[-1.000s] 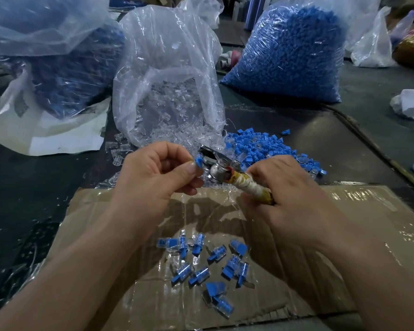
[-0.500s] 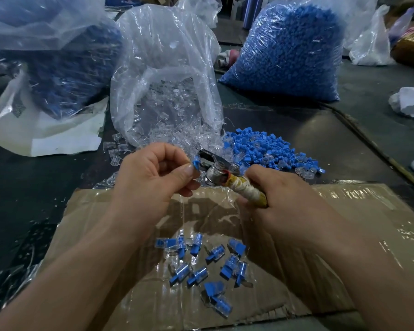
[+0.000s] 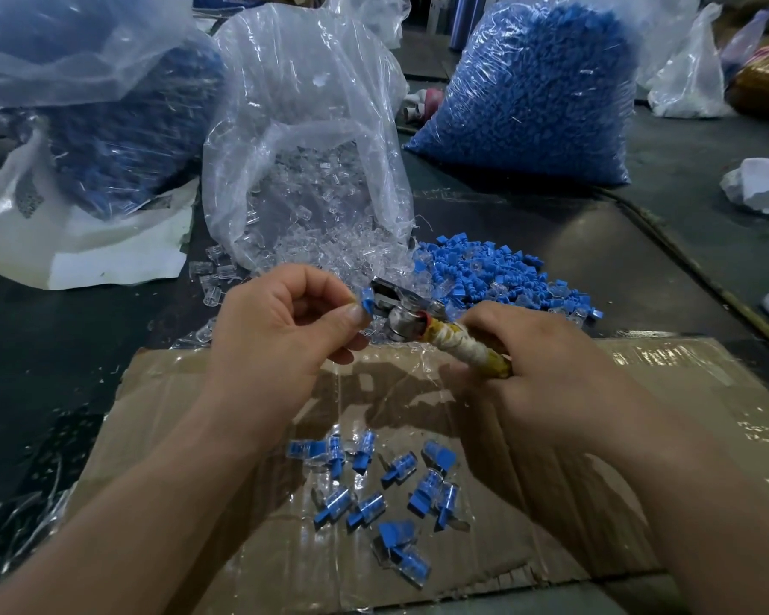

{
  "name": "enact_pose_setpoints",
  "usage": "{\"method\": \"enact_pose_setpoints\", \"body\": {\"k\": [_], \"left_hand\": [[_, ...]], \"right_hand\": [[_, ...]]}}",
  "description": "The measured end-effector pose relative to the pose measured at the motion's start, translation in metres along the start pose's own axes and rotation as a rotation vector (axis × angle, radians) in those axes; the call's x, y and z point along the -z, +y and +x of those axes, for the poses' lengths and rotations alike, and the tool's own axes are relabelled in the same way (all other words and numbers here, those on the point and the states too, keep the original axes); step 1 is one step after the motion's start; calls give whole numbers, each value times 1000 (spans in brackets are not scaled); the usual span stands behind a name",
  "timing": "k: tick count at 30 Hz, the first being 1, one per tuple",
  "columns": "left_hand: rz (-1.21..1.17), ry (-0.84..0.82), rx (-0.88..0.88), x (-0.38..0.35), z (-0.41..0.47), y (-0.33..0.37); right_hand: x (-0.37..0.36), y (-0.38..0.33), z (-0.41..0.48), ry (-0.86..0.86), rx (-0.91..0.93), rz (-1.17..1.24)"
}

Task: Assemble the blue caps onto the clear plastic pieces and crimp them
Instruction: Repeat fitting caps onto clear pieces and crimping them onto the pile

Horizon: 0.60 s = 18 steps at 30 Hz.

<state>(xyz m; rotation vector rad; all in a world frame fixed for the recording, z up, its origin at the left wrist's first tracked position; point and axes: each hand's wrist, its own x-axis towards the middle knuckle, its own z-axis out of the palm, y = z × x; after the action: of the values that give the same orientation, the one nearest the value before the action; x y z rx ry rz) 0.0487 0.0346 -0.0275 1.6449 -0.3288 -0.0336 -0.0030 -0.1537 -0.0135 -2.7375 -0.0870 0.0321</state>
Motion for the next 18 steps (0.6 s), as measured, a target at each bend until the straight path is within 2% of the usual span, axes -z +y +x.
{"method": "enact_pose_setpoints", "body": {"k": [2,5,7,10,12,15,18], "left_hand": [[-5,39,1,0,0,0],[-156,63,50,5,0,5],[-182,-62,74,7,-2,9],[-116,-383,103,4,-8,13],[-58,-536,95,2,-9,12],[61,-655,26,2,-8,9],[141,-699,-11,1,-8,7]], "right_hand": [[2,4,-1,-32,-15,-11],[1,7,-1,-87,-21,-80],[0,7,-2,-114,-6,-100],[-1,5,-1,-143,-18,-119],[-3,5,0,-159,-25,-137],[-5,9,2,-196,-16,-173],[-5,12,1,-208,17,-182]]}}
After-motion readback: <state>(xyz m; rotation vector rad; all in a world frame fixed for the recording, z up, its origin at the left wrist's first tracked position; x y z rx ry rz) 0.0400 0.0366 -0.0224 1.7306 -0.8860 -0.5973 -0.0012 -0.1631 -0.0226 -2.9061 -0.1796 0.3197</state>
